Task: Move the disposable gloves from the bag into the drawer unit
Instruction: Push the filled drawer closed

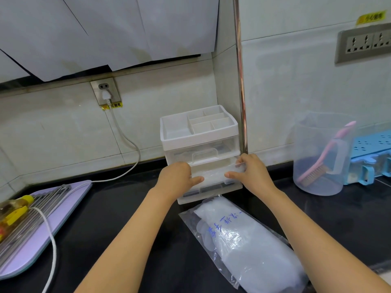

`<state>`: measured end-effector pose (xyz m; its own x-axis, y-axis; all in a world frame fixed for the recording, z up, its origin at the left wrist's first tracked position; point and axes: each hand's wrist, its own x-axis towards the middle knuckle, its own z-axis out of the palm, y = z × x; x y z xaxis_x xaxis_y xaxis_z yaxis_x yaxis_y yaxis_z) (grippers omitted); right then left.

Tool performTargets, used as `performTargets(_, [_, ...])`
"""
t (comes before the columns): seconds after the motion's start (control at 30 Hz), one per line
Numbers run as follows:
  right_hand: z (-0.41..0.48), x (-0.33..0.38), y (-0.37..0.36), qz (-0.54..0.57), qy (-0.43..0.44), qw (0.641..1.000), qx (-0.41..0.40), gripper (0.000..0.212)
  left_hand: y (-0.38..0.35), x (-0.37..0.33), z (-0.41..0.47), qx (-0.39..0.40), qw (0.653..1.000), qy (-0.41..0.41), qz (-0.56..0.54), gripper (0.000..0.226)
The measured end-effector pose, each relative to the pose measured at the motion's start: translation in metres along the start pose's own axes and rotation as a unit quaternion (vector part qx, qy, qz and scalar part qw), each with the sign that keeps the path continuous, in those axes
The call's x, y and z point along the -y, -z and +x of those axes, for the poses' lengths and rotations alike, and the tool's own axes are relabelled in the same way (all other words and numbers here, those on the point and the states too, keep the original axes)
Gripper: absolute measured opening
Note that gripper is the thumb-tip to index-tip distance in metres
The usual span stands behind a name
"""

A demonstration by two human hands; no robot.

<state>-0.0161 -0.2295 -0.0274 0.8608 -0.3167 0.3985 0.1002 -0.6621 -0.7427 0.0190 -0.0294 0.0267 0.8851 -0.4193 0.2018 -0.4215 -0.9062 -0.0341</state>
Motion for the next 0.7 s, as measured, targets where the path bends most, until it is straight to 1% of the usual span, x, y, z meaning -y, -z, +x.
performTargets(0.1, [0.002,-0.001,-0.001,-0.013,0.013,1.0,-0.012,0.044,-0.002,0.002,-0.007,-0.102,0.994,0.011,-0.032,0.044])
performTargets(0.17, [0.003,-0.001,-0.002,-0.032,0.04,0.998,-0.032,0.047,-0.005,0.001,-0.011,-0.158,0.985,-0.018,-0.062,0.044])
performTargets(0.23, [0.003,-0.001,-0.002,-0.055,0.07,0.995,-0.043,0.043,-0.01,-0.001,-0.012,-0.182,0.978,-0.068,-0.08,0.042])
performTargets(0.3, [0.004,0.0,-0.003,-0.086,0.089,0.992,-0.036,0.032,-0.017,-0.003,-0.011,-0.174,0.974,-0.1,-0.102,0.038])
performTargets(0.33, [0.005,0.0,-0.003,-0.101,0.093,0.99,-0.03,0.027,-0.02,-0.003,-0.01,-0.166,0.973,-0.105,-0.118,0.035])
performTargets(0.4, [0.007,-0.001,-0.003,-0.123,0.089,0.988,-0.024,0.025,-0.025,-0.002,-0.007,-0.15,0.971,-0.1,-0.156,0.027])
performTargets(0.5, [0.012,0.0,0.0,-0.143,0.065,0.988,-0.012,0.033,-0.028,0.0,0.001,-0.11,0.965,-0.072,-0.226,0.018])
performTargets(0.57, [0.016,0.002,0.002,-0.152,0.051,0.987,0.003,0.038,-0.029,0.0,0.005,-0.079,0.959,-0.068,-0.264,0.015])
performTargets(0.7, [0.021,0.005,0.006,-0.164,0.033,0.986,0.015,0.044,-0.028,0.001,0.015,-0.046,0.961,-0.061,-0.266,0.02])
